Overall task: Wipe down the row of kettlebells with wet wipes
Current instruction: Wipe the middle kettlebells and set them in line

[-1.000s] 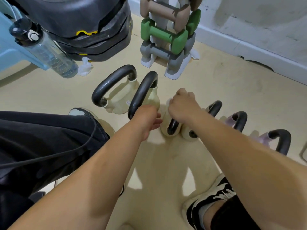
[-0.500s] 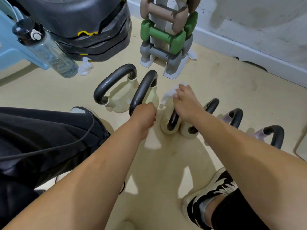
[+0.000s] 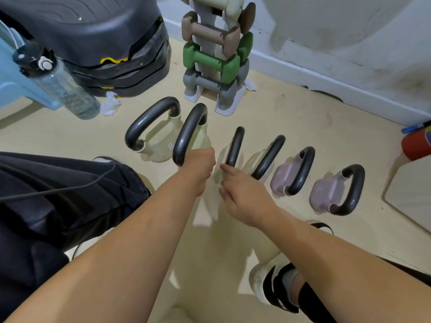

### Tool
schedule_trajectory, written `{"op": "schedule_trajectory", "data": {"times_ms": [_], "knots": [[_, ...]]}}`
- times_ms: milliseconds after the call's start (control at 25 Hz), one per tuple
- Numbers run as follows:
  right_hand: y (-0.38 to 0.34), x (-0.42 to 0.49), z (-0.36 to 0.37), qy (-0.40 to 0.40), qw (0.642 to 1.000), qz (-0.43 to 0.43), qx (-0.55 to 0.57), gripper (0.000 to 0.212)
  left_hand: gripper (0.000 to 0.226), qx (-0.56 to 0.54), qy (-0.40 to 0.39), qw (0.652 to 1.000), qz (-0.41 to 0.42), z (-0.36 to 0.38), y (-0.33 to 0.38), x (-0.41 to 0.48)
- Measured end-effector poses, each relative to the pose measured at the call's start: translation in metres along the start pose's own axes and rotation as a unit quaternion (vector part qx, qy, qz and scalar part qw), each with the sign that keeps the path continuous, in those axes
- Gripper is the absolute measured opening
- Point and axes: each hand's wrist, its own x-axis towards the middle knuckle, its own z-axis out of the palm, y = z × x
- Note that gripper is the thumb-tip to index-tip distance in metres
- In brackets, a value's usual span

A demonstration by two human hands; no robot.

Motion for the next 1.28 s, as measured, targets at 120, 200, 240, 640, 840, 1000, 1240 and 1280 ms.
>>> {"op": "schedule_trajectory", "data": {"times_ms": [120,200,240,640,840,1000,1240,1280], "knots": [[-0.025,0.038,-0.048,0.108,0.888,0.238,0.379,0.033,0.052,-0.047,-0.096,0.994,0.005,-0.003,0.000,-0.002],[-0.024,0.056,-0.077,0.076,0.770,0.381,0.507,0.023,0.083,-0.073,-0.154,0.985,0.016,-0.007,0.005,-0.009],[-0.020,0.060,-0.086,0.045,0.758,0.399,0.514,0.022,0.080,-0.082,-0.177,0.980,0.027,-0.009,0.009,-0.014],[0.026,0.087,-0.103,0.150,0.733,0.369,0.551,0.022,0.029,-0.209,-0.040,0.977,0.031,-0.018,0.030,-0.002],[0.058,0.093,-0.105,0.191,0.748,0.401,0.493,0.020,0.017,0.065,0.174,0.952,0.242,-0.008,0.061,-0.001],[0.052,0.100,-0.084,0.130,0.779,0.414,0.454,0.016,0.030,0.237,0.103,0.909,0.327,0.014,0.055,-0.015],[0.062,0.102,-0.079,0.105,0.807,0.397,0.424,0.012,0.035,0.172,-0.046,0.956,0.233,0.039,-0.009,-0.009],[0.062,0.103,-0.080,0.101,0.823,0.384,0.407,0.016,0.024,0.151,-0.010,0.958,0.243,0.039,-0.015,-0.002]]}}
